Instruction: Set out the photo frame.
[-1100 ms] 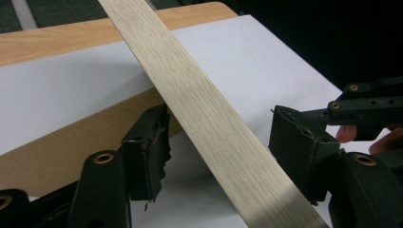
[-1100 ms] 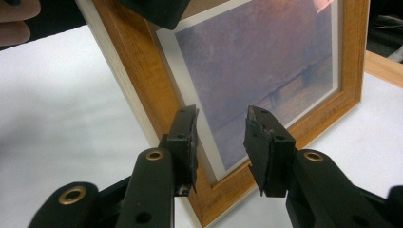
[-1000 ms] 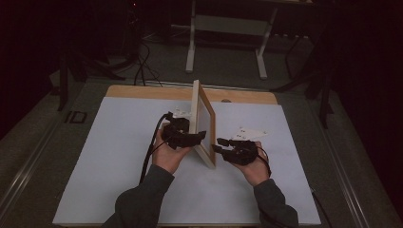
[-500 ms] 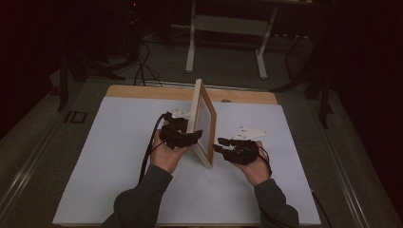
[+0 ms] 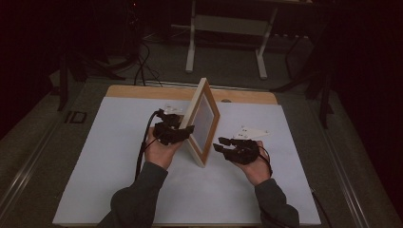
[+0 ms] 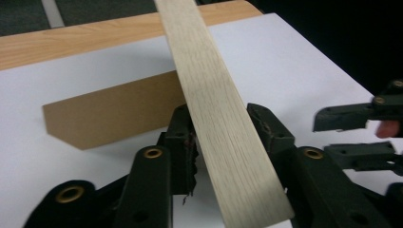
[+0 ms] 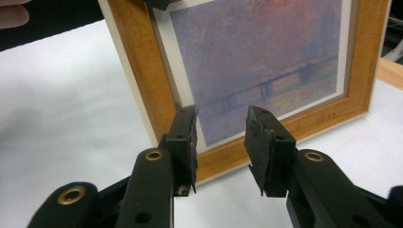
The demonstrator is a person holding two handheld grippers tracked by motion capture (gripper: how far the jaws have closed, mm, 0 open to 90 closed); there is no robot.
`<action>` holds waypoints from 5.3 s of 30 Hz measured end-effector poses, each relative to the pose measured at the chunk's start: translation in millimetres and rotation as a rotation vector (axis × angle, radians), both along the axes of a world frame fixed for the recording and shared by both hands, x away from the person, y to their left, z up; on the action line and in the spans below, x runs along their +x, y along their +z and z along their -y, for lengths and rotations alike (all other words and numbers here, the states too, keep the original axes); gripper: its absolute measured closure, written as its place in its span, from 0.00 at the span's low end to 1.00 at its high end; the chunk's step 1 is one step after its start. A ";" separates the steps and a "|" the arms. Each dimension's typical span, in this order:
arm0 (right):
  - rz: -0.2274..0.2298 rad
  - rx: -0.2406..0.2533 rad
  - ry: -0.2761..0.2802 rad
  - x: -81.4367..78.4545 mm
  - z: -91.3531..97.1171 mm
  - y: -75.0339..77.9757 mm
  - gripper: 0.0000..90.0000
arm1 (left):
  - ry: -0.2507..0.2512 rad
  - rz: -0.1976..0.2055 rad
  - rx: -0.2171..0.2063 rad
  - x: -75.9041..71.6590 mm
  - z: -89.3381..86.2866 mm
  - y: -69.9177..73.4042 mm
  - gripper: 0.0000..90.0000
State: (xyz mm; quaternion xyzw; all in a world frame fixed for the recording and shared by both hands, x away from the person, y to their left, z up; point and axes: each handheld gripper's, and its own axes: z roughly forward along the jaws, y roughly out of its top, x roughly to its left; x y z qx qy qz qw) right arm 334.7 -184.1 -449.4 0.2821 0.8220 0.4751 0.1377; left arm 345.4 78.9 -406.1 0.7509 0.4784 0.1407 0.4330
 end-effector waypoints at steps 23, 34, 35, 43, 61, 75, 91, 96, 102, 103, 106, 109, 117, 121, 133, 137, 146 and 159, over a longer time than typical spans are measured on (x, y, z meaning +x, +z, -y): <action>0.004 0.007 -0.016 0.8 4.2 2.7 0.70 | -0.091 -0.016 -0.068 16.0 -28.1 -3.9 0.80; 0.010 0.012 -0.026 3.6 4.7 6.0 0.70 | -0.187 -0.020 -0.090 23.9 -46.5 -6.3 0.80; 0.012 0.011 -0.025 3.9 4.9 6.4 0.70 | -0.196 -0.021 -0.092 24.5 -48.3 -6.5 0.80; 0.018 0.014 -0.036 6.6 8.2 10.0 0.70 | -0.262 -0.024 -0.098 29.0 -62.0 -7.0 0.80; 0.021 0.003 -0.063 16.8 13.6 13.2 0.69 | -0.405 -0.049 -0.171 46.8 -81.5 -11.9 0.78; 0.018 0.004 -0.084 23.1 15.9 12.4 0.68 | -0.499 -0.059 -0.182 57.5 -81.5 -12.6 0.77; 0.013 -0.032 -0.160 44.3 32.1 11.0 0.68 | -0.429 -0.020 -0.183 51.0 -79.2 -13.2 0.72; 0.012 -0.038 -0.178 53.1 35.3 11.7 0.68 | -0.375 0.015 -0.177 43.3 -79.4 -12.4 0.70; 0.005 -0.038 -0.194 66.2 34.9 15.5 0.68 | -0.295 0.061 -0.173 29.5 -82.2 -14.5 0.70; 0.006 -0.039 -0.199 69.5 34.7 16.5 0.68 | -0.289 0.064 -0.178 28.1 -82.5 -15.1 0.70; -0.001 -0.032 -0.206 76.7 34.5 18.3 0.68 | -0.258 0.077 -0.197 22.8 -83.3 -18.0 0.70; -0.010 -0.023 -0.213 84.6 32.8 18.6 0.68 | -0.232 0.091 -0.197 18.2 -82.3 -21.1 0.70; -0.020 -0.030 -0.213 99.7 24.3 16.6 0.67 | -0.193 0.096 -0.183 10.9 -78.7 -25.7 0.71; -0.021 -0.023 -0.220 106.5 22.3 18.2 0.65 | -0.192 0.092 -0.168 8.7 -76.6 -27.8 0.72; -0.073 0.020 -0.196 130.1 21.9 23.8 0.56 | -0.170 0.070 -0.169 5.0 -77.6 -30.8 0.72; -0.077 0.018 -0.198 136.0 19.2 24.5 0.52 | -0.164 0.079 -0.153 3.7 -76.3 -30.1 0.72; -0.079 0.007 -0.160 144.2 10.5 27.8 0.44 | -0.205 0.071 -0.156 5.6 -78.3 -29.4 0.78; -0.089 -0.003 -0.111 149.0 4.1 28.6 0.38 | -0.329 0.002 -0.216 20.7 -93.8 -29.3 0.80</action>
